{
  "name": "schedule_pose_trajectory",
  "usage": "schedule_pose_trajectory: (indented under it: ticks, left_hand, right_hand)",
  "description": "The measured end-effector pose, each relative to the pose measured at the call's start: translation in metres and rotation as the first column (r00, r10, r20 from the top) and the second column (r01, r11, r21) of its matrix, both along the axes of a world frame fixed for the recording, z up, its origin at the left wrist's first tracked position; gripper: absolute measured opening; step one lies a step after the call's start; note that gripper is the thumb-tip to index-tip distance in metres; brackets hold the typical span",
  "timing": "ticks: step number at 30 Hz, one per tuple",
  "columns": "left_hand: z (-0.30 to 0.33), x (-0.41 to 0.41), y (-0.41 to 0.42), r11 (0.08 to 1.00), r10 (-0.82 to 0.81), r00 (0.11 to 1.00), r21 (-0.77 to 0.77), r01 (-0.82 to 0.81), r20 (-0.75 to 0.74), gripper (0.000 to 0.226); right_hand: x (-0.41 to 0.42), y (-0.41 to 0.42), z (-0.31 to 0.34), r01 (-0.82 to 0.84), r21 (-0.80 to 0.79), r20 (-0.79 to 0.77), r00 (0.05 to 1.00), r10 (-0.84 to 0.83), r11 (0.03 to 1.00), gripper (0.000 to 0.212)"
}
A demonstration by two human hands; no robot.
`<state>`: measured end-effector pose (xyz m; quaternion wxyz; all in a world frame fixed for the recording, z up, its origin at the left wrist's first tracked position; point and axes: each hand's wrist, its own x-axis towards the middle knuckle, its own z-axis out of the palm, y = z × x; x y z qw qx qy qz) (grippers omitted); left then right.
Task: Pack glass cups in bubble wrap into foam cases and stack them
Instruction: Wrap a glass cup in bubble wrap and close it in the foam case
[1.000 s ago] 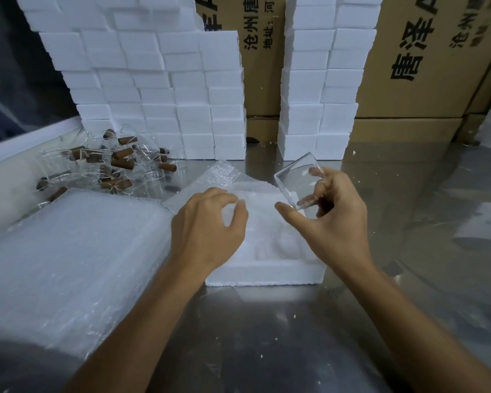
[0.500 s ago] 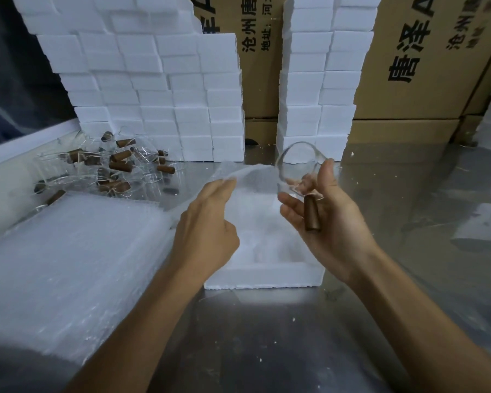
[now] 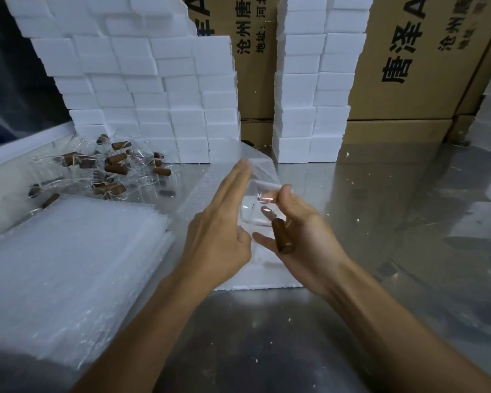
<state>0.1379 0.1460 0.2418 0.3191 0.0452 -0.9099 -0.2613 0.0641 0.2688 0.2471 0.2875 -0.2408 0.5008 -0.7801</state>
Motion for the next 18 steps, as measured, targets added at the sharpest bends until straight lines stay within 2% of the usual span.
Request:
schedule_pose_trajectory:
  ticks: [3,6,11,16,18]
  left_hand:
    - [-0.003,-0.001,0.005,0.995,-0.032,0.999,-0.096,0.035,0.034,0.11]
    - [-0.003,-0.002,0.01,0.981,-0.054,0.998,-0.185,0.059,0.036,0.109]
    - [-0.004,0.0,0.019,0.964,-0.111,0.991,-0.234,0.126,0.075,0.107]
    - [-0.004,-0.001,0.026,0.946,-0.166,0.985,-0.272,0.174,0.053,0.102]
    - [-0.004,0.0,0.031,0.928,-0.196,0.98,-0.316,0.197,0.036,0.1]
  right_hand:
    - [0.002,-0.005,-0.004,0.086,0.045,-0.178,0.981,-0.077,0.995,0.034]
    - [-0.001,-0.006,-0.01,0.114,-0.003,-0.22,0.969,-0.112,0.993,0.029]
    - [-0.012,-0.001,-0.011,0.069,-0.119,-0.089,0.993,-0.08,0.99,0.024]
    - [-0.013,-0.001,-0.013,0.049,-0.159,0.028,0.999,-0.045,0.986,0.038]
    - [-0.01,0.0,-0.013,-0.001,-0.197,0.078,0.997,0.017,0.98,0.03]
